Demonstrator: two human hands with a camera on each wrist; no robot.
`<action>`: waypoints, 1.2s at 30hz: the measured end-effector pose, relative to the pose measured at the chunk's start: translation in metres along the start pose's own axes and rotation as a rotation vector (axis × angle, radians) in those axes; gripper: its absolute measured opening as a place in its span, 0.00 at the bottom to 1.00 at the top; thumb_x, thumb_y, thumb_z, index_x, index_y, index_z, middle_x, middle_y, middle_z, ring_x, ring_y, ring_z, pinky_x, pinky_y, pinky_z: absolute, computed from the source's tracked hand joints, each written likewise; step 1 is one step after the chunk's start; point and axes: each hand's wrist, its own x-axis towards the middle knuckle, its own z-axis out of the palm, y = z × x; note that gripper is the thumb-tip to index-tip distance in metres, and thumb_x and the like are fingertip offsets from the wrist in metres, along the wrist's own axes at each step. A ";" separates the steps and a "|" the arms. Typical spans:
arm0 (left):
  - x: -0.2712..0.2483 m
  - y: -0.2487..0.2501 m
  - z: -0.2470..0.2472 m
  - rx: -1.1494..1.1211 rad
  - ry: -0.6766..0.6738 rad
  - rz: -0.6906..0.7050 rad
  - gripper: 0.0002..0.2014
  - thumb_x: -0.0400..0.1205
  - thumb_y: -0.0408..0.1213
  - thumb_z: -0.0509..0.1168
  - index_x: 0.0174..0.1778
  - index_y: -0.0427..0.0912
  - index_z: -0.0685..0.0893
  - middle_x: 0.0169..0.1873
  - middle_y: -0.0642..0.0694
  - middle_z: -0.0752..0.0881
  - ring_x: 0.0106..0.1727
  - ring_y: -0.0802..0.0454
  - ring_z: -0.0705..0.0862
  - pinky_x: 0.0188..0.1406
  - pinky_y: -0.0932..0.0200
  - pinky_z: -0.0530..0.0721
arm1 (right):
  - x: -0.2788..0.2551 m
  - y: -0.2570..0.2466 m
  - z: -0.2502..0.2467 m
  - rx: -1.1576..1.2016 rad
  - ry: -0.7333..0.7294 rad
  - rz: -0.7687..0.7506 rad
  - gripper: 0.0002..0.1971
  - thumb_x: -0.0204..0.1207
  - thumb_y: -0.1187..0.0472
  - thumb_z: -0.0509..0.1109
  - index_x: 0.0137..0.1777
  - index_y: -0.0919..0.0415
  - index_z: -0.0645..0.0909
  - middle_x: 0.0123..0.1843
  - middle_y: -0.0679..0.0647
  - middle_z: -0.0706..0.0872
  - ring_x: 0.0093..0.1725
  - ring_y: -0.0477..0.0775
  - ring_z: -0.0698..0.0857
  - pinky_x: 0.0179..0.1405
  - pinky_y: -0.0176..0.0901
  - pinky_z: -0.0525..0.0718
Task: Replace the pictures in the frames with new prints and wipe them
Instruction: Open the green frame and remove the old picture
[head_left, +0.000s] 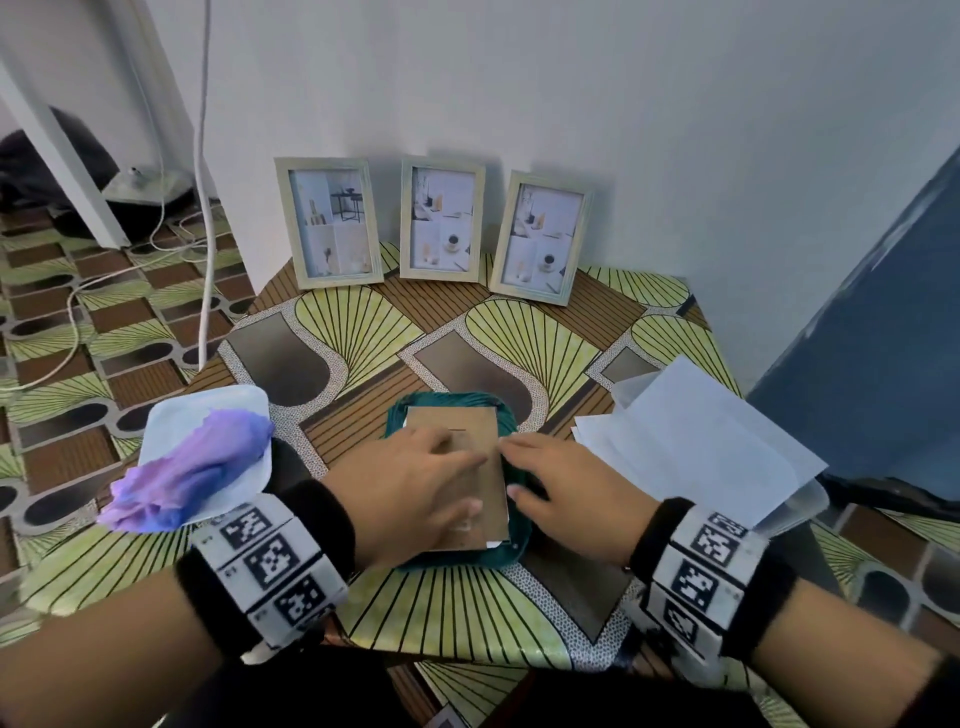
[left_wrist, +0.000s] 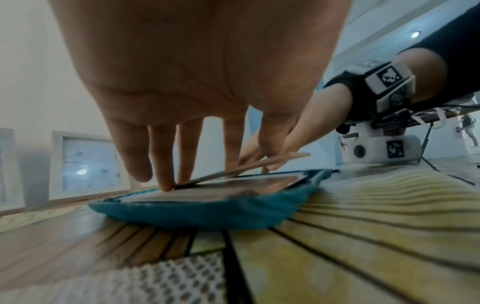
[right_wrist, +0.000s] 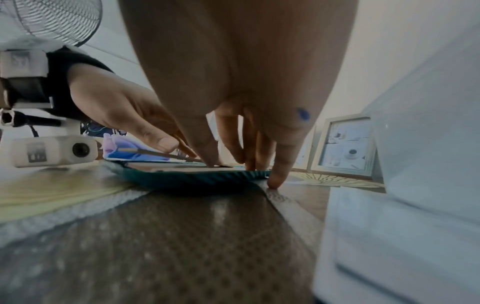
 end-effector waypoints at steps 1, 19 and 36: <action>-0.001 0.002 0.003 0.016 0.003 0.004 0.27 0.82 0.66 0.50 0.78 0.65 0.62 0.72 0.53 0.70 0.66 0.51 0.75 0.62 0.51 0.80 | -0.003 0.000 0.002 -0.019 -0.022 -0.008 0.21 0.84 0.58 0.62 0.76 0.61 0.73 0.78 0.53 0.74 0.75 0.53 0.74 0.77 0.47 0.70; 0.004 -0.002 -0.026 -0.513 0.209 -0.182 0.07 0.77 0.43 0.66 0.50 0.55 0.83 0.50 0.54 0.85 0.54 0.54 0.84 0.56 0.53 0.83 | -0.001 0.003 -0.001 0.054 0.064 0.023 0.19 0.84 0.55 0.64 0.72 0.60 0.79 0.70 0.52 0.83 0.68 0.52 0.79 0.69 0.46 0.76; -0.071 -0.052 -0.085 -0.376 0.310 -0.303 0.21 0.84 0.42 0.59 0.75 0.55 0.79 0.71 0.56 0.81 0.70 0.58 0.79 0.74 0.54 0.74 | -0.001 0.000 0.008 -0.260 -0.103 0.018 0.32 0.85 0.37 0.52 0.86 0.47 0.55 0.88 0.46 0.53 0.86 0.48 0.53 0.84 0.45 0.58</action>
